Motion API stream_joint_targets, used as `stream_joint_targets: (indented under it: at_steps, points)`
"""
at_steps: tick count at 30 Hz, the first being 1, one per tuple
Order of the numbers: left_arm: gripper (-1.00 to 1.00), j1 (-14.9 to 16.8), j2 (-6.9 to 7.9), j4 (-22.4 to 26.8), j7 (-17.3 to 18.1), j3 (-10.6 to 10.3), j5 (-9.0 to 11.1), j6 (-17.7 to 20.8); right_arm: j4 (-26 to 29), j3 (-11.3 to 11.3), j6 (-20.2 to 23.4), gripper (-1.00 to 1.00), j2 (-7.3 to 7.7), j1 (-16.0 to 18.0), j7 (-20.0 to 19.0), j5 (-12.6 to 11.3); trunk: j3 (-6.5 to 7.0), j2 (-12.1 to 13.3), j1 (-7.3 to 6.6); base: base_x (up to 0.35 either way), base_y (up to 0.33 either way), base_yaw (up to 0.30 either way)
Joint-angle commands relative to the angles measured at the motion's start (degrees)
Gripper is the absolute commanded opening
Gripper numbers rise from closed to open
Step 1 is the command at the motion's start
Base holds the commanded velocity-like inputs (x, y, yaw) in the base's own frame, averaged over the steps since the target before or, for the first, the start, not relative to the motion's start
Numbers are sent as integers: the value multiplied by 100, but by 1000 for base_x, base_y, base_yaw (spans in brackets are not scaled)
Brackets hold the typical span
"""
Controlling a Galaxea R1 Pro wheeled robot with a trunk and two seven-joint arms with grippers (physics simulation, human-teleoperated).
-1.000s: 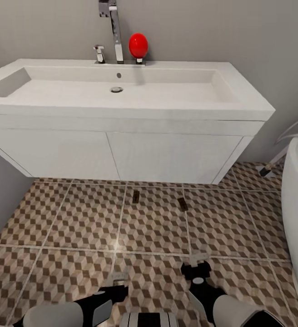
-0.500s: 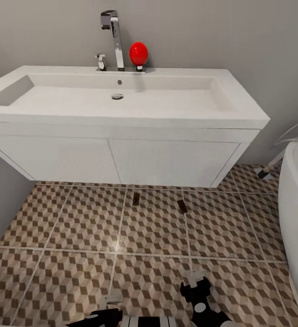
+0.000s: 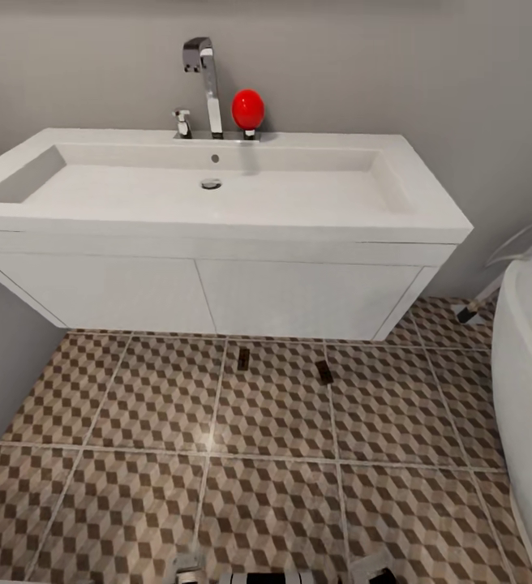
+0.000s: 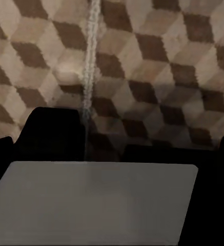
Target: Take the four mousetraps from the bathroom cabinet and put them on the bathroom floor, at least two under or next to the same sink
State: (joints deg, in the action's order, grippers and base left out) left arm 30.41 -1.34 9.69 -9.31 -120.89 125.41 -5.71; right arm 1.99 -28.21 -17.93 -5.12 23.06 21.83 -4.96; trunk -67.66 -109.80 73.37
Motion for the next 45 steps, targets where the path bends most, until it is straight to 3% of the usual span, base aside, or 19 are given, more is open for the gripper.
stream_joint_targets:
  at_steps: [1,21,45]
  points:
    - [100,-9,8,19,-35,-49,42,-35,-30,-54,-23,100,15,-20,15,-51,16,40,-23,0,0,0]
    - [100,-178,20,58,-24,-49,29,-35,-361,-53,-3,100,133,-327,23,-32,375,842,-462,0,0,0]
    - [100,-333,28,29,0,-49,28,-35,-366,-53,2,100,112,-357,23,-49,903,1805,-989,0,0,-51]
